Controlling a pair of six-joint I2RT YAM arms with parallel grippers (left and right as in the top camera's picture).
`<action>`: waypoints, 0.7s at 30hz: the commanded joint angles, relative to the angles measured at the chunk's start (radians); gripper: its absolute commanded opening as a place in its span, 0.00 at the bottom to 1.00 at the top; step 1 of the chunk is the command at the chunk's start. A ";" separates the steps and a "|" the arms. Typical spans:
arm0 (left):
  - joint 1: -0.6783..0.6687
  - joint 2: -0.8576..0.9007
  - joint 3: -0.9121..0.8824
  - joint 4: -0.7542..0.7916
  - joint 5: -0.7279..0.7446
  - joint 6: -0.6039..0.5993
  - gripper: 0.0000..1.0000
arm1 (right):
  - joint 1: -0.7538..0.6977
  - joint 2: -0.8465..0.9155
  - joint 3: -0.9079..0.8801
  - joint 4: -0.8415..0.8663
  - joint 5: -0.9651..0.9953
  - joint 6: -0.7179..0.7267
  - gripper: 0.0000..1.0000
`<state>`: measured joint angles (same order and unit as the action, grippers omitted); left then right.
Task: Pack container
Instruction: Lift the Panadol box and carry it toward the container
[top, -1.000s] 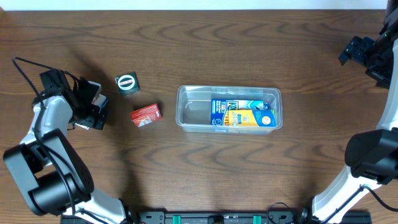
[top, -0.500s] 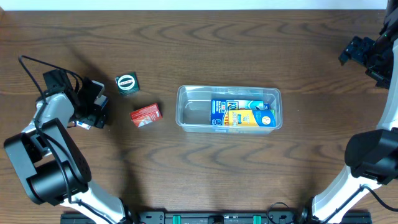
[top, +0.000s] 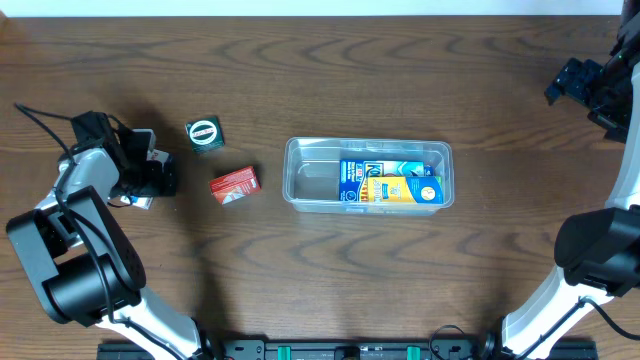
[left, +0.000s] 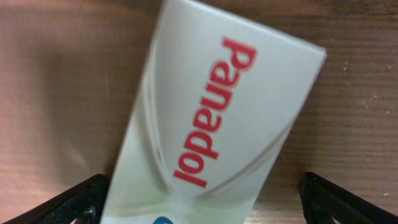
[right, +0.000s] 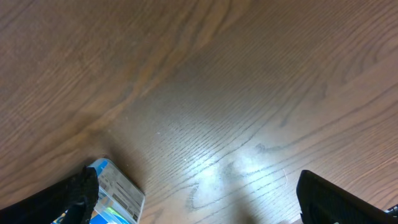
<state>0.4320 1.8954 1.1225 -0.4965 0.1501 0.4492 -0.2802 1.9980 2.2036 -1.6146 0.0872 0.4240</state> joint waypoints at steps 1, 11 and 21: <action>0.002 0.046 -0.011 -0.035 -0.021 -0.190 0.98 | -0.008 0.003 0.013 -0.002 0.014 -0.011 0.99; 0.002 0.046 -0.012 -0.064 0.088 -0.443 0.96 | -0.008 0.003 0.013 -0.002 0.014 -0.011 0.99; 0.003 0.046 -0.012 -0.069 0.099 -0.438 0.60 | -0.008 0.003 0.013 -0.001 0.014 -0.010 0.99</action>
<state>0.4358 1.8950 1.1419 -0.5484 0.1947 0.0143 -0.2802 1.9980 2.2036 -1.6146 0.0872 0.4240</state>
